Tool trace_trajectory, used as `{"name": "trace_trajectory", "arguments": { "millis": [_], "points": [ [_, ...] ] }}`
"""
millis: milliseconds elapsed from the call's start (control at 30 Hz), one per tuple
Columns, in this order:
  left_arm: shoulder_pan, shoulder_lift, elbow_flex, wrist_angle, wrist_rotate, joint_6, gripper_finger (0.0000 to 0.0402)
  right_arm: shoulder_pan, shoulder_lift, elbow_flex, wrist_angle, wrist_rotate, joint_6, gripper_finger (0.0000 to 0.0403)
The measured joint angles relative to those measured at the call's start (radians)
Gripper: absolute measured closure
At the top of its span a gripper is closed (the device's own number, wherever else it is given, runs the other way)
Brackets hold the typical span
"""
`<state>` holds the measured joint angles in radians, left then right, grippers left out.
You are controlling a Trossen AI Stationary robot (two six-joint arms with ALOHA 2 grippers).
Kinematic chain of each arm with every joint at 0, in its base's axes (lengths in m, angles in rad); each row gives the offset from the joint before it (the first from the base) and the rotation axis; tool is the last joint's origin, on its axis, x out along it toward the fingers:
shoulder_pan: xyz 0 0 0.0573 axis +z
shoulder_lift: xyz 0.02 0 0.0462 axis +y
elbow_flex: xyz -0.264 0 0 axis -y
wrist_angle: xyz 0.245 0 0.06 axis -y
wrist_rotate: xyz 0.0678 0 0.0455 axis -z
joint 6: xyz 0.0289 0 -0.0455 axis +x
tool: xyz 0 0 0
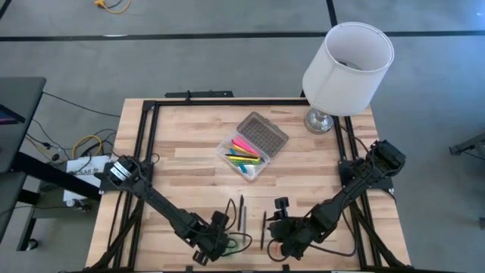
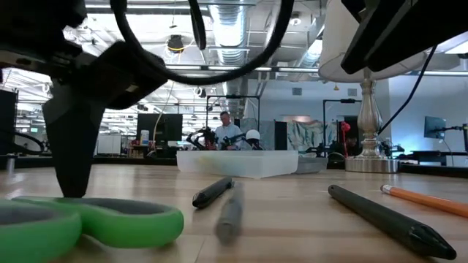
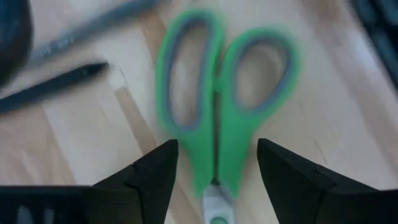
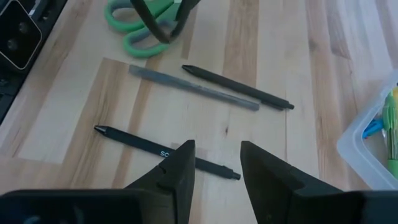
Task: Pick & place school supplies into a supply box
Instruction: Put the green scissors into the black supply box
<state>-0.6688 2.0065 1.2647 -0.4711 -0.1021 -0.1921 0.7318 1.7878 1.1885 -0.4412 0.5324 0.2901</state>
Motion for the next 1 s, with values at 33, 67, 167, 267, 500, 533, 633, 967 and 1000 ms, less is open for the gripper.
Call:
{"name": "trace_trajectory", "arguments": {
  "millis": [33, 67, 167, 267, 500, 533, 633, 967, 1000],
  "points": [
    [0.001, 0.002, 0.001, -0.002, 0.015, -0.005, 0.0184, 0.000, 0.000, 0.000, 0.000, 0.000, 0.000, 0.0281],
    [0.002, 0.001, 0.002, -0.006, 0.020, -0.005, 0.0184, 0.000, 0.000, 0.000, 0.000, 0.000, 0.000, 0.0281],
    [0.004, 0.002, 0.001, -0.005, 0.024, -0.011, 0.0184, 0.000, 0.000, 0.000, 0.000, 0.000, 0.000, 0.0280],
    [0.009, 0.003, 0.000, -0.006, 0.034, -0.011, 0.0184, 0.000, 0.000, 0.000, 0.000, 0.000, 0.000, 0.0281],
    [0.013, 0.000, -0.001, 0.008, 0.038, 0.007, 0.0184, 0.000, 0.000, 0.000, 0.000, 0.000, 0.000, 0.0282],
    [0.013, -0.001, -0.001, 0.012, 0.039, 0.015, 0.0184, 0.000, 0.000, 0.000, 0.000, 0.000, 0.000, 0.0282],
    [0.014, -0.001, -0.001, 0.019, 0.044, 0.030, 0.0184, 0.000, 0.000, 0.000, 0.001, 0.000, 0.000, 0.0282],
    [0.044, -0.001, -0.001, 0.007, 0.081, 0.037, 0.0220, 0.000, 0.000, 0.000, 0.004, 0.000, 0.001, 0.0283],
    [0.048, -0.001, -0.001, 0.004, 0.090, 0.037, 0.0231, 0.001, 0.000, 0.000, 0.004, 0.000, 0.006, 0.0283]
  ]
}}
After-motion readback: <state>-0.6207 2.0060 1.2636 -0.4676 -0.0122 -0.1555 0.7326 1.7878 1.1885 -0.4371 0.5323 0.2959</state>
